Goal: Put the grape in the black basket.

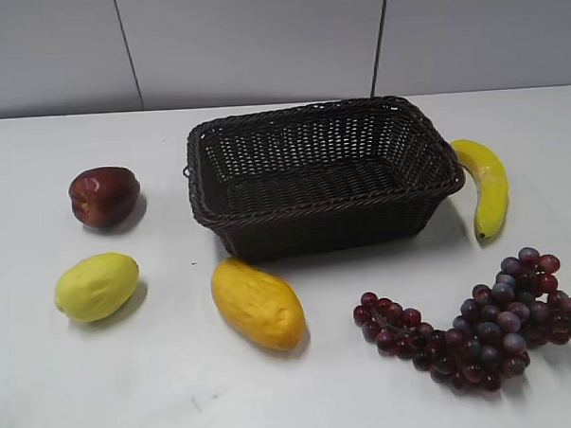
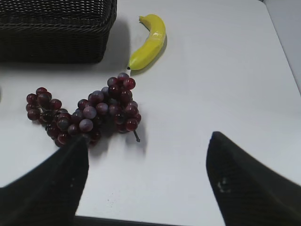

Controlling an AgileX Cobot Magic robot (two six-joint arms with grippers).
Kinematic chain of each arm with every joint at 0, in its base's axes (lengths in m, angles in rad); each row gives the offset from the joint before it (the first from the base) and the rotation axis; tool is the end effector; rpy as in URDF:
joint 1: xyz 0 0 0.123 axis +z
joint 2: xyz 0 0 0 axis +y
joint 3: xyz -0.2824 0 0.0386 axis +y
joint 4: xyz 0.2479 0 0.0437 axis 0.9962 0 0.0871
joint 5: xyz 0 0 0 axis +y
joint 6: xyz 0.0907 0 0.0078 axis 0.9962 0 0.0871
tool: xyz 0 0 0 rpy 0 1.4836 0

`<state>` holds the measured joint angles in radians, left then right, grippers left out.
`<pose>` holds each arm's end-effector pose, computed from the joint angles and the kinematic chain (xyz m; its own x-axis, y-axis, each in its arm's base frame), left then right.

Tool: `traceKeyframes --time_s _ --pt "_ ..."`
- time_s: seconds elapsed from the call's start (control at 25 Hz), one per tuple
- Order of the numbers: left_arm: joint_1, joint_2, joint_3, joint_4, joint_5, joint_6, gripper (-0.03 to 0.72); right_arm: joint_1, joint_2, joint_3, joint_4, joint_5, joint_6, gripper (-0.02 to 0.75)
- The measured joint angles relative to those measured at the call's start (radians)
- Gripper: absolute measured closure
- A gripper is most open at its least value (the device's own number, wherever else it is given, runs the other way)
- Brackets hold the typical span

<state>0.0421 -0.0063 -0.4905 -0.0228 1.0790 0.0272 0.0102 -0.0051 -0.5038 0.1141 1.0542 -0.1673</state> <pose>-0.0054 -0.0021 0.2730 -0.4749 -0.0036 -0.8801 -0.0166 0.9998 0.0049 -0.0062 0.0090 0.2792 -0.4261 -0.1143 -0.8974 -0.1470 0.9875 -0.0560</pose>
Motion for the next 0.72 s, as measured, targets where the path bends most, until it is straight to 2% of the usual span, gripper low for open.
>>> traceKeyframes --time_s 0.72 --pt "0.000 0.000 0.000 -0.001 0.000 0.000 0.136 0.000 0.000 0.000 -0.001 -0.003 0.000 0.146"
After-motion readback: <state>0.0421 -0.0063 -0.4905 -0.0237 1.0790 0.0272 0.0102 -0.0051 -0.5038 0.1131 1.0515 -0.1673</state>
